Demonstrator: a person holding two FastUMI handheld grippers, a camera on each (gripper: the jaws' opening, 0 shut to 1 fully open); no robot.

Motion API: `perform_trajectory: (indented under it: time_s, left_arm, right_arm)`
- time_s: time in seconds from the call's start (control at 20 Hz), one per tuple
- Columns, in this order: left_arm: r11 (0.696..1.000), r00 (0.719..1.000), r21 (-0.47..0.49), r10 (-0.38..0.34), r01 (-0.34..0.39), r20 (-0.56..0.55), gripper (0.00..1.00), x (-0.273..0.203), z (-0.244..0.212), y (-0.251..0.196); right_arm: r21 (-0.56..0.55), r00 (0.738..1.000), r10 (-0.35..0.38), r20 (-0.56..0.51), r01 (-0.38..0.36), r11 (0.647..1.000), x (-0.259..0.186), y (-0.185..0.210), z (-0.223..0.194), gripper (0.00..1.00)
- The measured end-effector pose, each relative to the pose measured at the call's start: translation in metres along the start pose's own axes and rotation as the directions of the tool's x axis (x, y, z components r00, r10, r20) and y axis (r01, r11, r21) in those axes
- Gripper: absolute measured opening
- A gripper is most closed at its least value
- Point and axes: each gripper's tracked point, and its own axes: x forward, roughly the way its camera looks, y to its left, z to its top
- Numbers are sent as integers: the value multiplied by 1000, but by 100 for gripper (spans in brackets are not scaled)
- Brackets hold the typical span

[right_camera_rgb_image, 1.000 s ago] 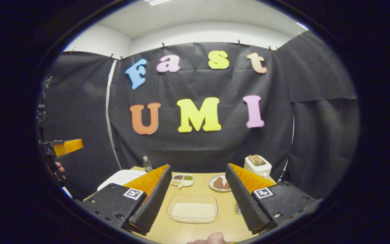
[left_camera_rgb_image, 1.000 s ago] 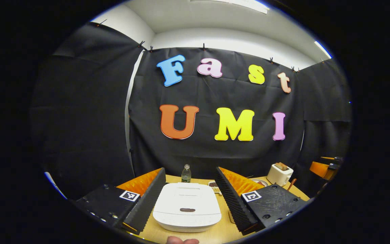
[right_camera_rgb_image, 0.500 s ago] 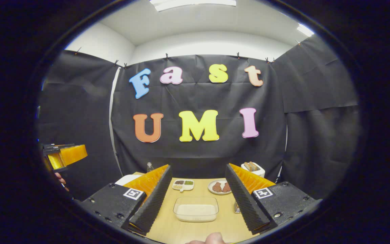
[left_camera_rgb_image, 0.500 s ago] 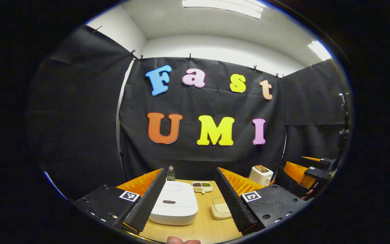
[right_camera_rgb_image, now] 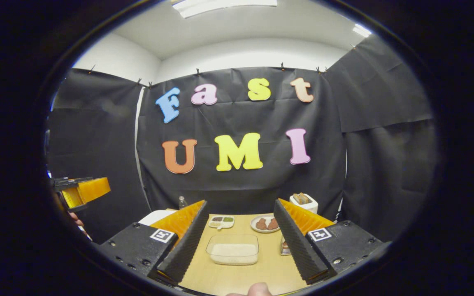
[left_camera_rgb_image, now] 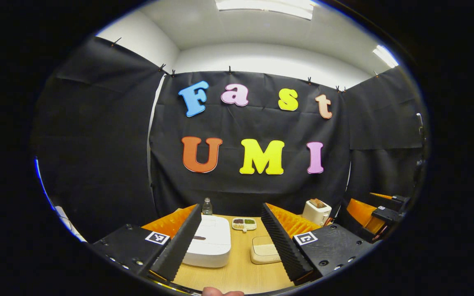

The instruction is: Close the left gripper, press the button to open the rice cooker; take a wooden spoon from the chopstick holder with the right hand, scoop a spoonful of rice and pour it into the rice cooker, then put the wooden spoon back into the chopstick holder.

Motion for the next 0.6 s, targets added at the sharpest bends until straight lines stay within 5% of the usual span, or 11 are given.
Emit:
perform_trajectory:
  time_s: [0.6]
  left_arm:
    - [1000, 1000, -24, -6, 5, -18, 94, -7, -4, -14]
  right_arm:
    - [1, 1000, 9, 20, -9, 1000, -14, 6, 16, 100]
